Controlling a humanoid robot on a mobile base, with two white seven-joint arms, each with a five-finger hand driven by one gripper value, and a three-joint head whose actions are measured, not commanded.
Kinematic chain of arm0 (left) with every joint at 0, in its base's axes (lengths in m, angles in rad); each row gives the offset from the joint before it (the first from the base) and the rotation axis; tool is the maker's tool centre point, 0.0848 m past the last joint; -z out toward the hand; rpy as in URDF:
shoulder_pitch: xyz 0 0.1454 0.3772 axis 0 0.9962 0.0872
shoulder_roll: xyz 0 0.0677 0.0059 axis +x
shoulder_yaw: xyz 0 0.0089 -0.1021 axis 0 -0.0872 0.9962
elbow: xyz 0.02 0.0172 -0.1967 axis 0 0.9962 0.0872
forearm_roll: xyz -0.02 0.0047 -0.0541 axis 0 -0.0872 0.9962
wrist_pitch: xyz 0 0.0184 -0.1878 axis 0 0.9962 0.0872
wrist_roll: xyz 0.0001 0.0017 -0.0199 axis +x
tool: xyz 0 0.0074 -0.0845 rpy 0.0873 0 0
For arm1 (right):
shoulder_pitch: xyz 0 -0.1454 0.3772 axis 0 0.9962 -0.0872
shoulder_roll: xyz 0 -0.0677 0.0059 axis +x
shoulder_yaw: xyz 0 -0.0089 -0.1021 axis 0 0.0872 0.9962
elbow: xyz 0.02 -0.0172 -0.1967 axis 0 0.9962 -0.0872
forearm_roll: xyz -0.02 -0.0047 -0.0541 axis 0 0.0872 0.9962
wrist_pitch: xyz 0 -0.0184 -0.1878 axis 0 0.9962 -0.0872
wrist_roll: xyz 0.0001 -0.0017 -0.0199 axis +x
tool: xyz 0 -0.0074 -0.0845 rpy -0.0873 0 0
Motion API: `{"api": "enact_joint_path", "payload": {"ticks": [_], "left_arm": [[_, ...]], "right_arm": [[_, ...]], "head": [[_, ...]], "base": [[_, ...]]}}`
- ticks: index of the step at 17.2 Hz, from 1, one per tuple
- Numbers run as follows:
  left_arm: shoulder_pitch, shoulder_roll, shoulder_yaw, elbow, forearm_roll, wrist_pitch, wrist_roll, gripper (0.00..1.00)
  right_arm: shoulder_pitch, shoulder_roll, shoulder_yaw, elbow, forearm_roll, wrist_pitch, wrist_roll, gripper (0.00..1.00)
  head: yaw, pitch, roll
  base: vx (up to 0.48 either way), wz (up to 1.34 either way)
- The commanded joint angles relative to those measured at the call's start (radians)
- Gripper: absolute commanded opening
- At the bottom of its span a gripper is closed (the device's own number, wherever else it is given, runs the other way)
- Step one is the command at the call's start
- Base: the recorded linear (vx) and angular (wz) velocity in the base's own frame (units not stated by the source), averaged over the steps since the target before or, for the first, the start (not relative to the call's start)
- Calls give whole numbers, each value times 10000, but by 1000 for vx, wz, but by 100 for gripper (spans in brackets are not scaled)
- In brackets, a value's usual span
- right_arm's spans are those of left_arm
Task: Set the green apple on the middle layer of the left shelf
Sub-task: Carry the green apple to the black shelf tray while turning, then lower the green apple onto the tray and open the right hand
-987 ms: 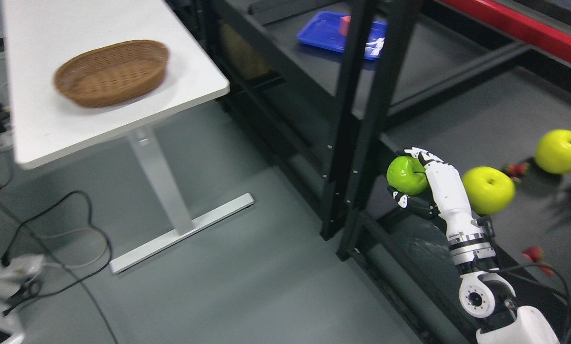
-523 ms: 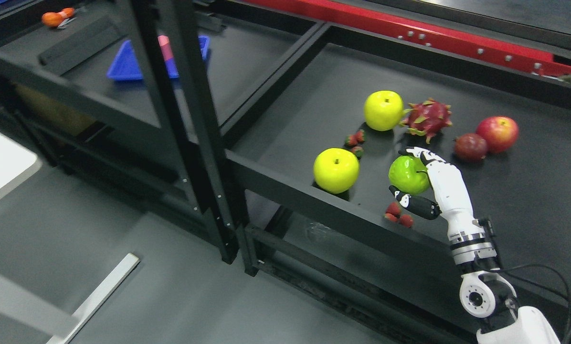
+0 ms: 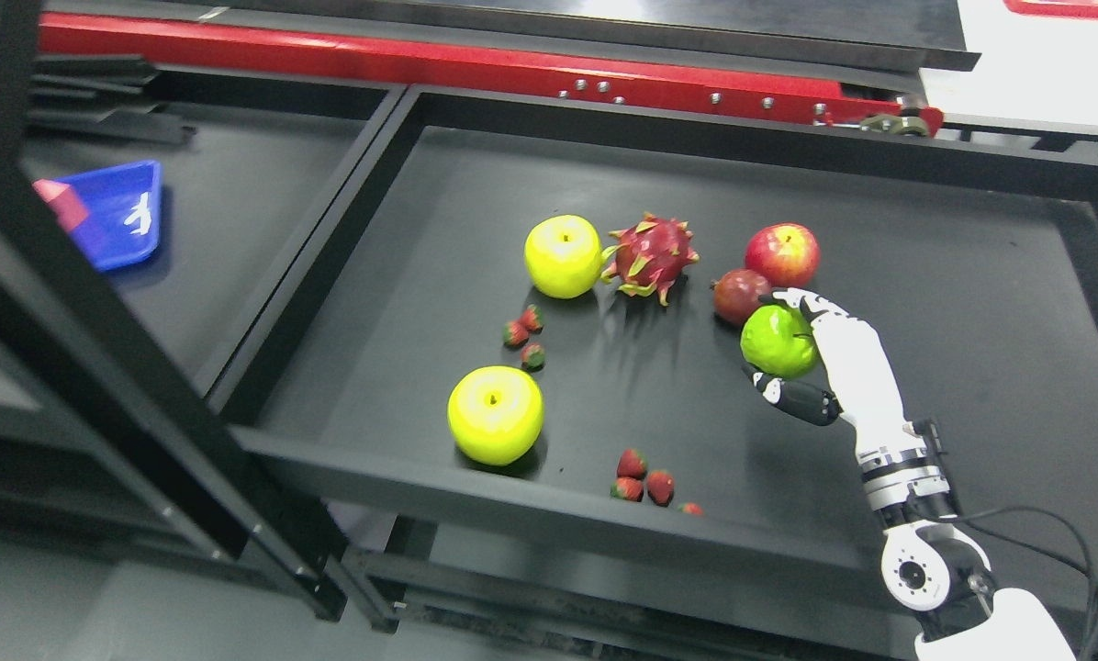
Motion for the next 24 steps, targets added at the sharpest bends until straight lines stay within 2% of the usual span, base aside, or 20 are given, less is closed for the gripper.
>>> {"api": "enact_joint_path", "payload": {"ticks": [1, 8, 13, 16, 17, 18, 19, 22, 24], "left_arm": [[-122, 174, 0, 2, 0, 3, 8, 100], [-122, 174, 0, 2, 0, 3, 8, 100], [-122, 174, 0, 2, 0, 3, 8, 100], [-122, 174, 0, -13, 0, 3, 8, 100], [-122, 174, 0, 2, 0, 3, 8, 100], [-122, 174, 0, 2, 0, 3, 8, 100], [-122, 174, 0, 2, 0, 3, 8, 100], [-122, 174, 0, 2, 0, 3, 8, 100], [-122, 174, 0, 2, 0, 3, 8, 100]], "right_arm": [[-15, -71, 858, 56, 16, -95, 812, 1], [-291, 173, 2394, 56, 0, -310, 1765, 2], [-628, 281, 2395, 71, -76, -326, 1843, 4], [-506, 251, 2227, 87, -534, -295, 1858, 12], [-491, 251, 2150, 87, -840, -265, 1858, 24], [-445, 281, 1967, 102, -1162, -234, 1858, 52], [-399, 281, 1814, 117, -1454, -234, 1843, 100], [-292, 479, 1354, 163, -2021, -295, 1797, 100], [90, 817, 803, 194, -3763, -295, 1782, 100]], "head": [[0, 0, 0], [0, 0, 0], [0, 0, 0], [0, -2, 0], [0, -2, 0], [0, -2, 0], [0, -3, 0], [0, -2, 0], [0, -3, 0]], "base": [[220, -342], [199, -268], [87, -205], [34, -62], [15, -13], [15, -13], [6, -25], [12, -12], [25, -48]]}}
